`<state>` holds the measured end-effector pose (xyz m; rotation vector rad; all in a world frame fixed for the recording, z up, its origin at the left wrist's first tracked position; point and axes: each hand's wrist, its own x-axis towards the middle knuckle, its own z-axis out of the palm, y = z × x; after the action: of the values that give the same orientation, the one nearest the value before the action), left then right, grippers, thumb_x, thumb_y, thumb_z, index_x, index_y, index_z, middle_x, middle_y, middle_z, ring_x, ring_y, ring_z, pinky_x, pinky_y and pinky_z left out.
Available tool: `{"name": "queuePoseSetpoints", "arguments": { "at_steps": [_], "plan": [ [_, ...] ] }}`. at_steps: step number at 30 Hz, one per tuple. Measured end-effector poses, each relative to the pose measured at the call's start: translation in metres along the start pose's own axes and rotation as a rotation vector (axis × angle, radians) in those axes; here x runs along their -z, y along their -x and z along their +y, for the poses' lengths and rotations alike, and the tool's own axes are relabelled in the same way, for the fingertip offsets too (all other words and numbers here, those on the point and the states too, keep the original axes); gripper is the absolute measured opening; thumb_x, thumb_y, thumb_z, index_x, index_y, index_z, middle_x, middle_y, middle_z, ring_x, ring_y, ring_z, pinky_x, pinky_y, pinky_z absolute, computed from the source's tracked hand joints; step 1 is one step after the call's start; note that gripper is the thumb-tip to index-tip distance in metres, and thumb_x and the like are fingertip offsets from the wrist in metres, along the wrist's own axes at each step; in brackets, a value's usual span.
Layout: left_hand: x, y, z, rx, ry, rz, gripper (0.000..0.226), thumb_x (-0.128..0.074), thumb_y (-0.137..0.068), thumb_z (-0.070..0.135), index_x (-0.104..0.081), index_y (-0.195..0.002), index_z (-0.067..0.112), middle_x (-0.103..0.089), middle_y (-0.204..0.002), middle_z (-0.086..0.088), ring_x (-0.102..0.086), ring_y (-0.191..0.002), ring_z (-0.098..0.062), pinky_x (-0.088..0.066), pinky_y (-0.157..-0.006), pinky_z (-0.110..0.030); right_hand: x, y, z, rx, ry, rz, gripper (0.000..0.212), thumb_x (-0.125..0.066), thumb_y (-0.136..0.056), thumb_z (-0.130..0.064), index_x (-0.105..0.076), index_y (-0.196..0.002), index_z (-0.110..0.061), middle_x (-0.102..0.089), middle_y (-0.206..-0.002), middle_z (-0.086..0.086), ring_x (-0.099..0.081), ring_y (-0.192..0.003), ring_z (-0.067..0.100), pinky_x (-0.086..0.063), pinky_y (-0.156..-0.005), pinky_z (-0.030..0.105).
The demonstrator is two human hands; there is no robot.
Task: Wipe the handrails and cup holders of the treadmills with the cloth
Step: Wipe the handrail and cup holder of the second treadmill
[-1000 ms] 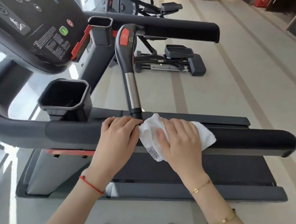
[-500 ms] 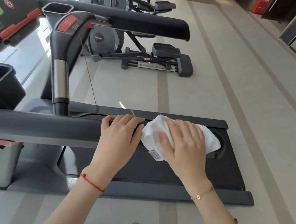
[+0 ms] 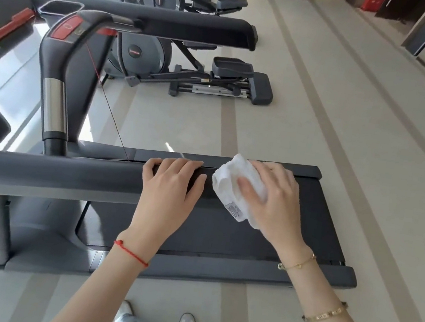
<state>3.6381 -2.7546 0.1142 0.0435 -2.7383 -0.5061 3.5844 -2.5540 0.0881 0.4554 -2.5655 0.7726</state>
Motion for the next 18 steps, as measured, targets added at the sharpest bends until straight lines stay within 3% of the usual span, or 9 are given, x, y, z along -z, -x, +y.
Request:
{"name": "queuePoseSetpoints", "arguments": {
  "at_steps": [2,4,7,10,14,18],
  "plan": [
    [0.000,0.000,0.000,-0.003,0.000,0.008,0.027,-0.050,-0.099,0.032,-0.064,-0.118,0.020,-0.068,-0.107,0.004,-0.060,-0.105,-0.020,-0.028,-0.104,-0.041,-0.001,0.013,0.001,-0.030,-0.057,0.000,0.048,-0.040,-0.093,-0.060,-0.051,-0.131,-0.033,-0.047,-0.125,-0.011,-0.042,-0.115,0.012,-0.030,-0.101,0.028],
    [0.000,0.001,-0.001,-0.006,-0.002,0.000,0.028,-0.049,-0.099,0.033,-0.064,-0.120,0.020,-0.068,-0.108,0.005,-0.060,-0.105,-0.019,-0.028,-0.105,-0.041,0.001,0.011,0.001,-0.078,-0.077,-0.026,0.047,-0.041,-0.091,-0.061,-0.052,-0.128,-0.035,-0.049,-0.123,-0.012,-0.044,-0.113,0.012,-0.033,-0.099,0.029],
    [-0.001,0.001,-0.002,-0.018,-0.002,-0.007,0.029,-0.048,-0.099,0.034,-0.063,-0.120,0.021,-0.068,-0.110,0.005,-0.059,-0.107,-0.018,-0.027,-0.105,-0.040,0.008,-0.014,0.000,-0.195,-0.111,-0.104,0.031,-0.042,-0.087,-0.062,-0.060,-0.091,-0.037,-0.058,-0.090,-0.017,-0.054,-0.087,0.011,-0.045,-0.078,0.032],
    [0.000,0.001,-0.004,-0.021,0.018,-0.012,0.030,-0.047,-0.099,0.034,-0.062,-0.122,0.021,-0.067,-0.113,0.005,-0.058,-0.109,-0.017,-0.027,-0.106,-0.039,0.011,-0.032,0.003,-0.256,-0.128,-0.235,0.037,-0.043,-0.089,-0.056,-0.046,-0.063,-0.030,-0.054,-0.062,-0.010,-0.051,-0.061,0.011,-0.037,-0.055,0.031],
    [0.005,0.001,-0.015,-0.002,0.020,0.003,0.029,-0.046,-0.100,0.030,-0.062,-0.123,0.023,-0.066,-0.117,0.007,-0.057,-0.112,-0.016,-0.027,-0.107,-0.039,0.005,-0.030,-0.006,-0.003,0.125,-0.121,0.039,-0.040,-0.095,-0.047,-0.038,-0.063,-0.026,-0.048,-0.060,-0.005,-0.046,-0.059,0.018,-0.030,-0.055,0.031],
    [0.019,0.006,-0.039,0.076,0.015,0.068,0.024,-0.051,-0.099,0.023,-0.064,-0.119,0.021,-0.067,-0.115,0.004,-0.058,-0.110,-0.020,-0.029,-0.105,-0.040,-0.009,-0.027,-0.025,0.242,0.257,-0.041,0.037,-0.038,-0.098,-0.045,-0.064,-0.084,-0.022,-0.061,-0.072,-0.006,-0.055,-0.066,0.019,-0.043,-0.065,0.034]
  ]
}}
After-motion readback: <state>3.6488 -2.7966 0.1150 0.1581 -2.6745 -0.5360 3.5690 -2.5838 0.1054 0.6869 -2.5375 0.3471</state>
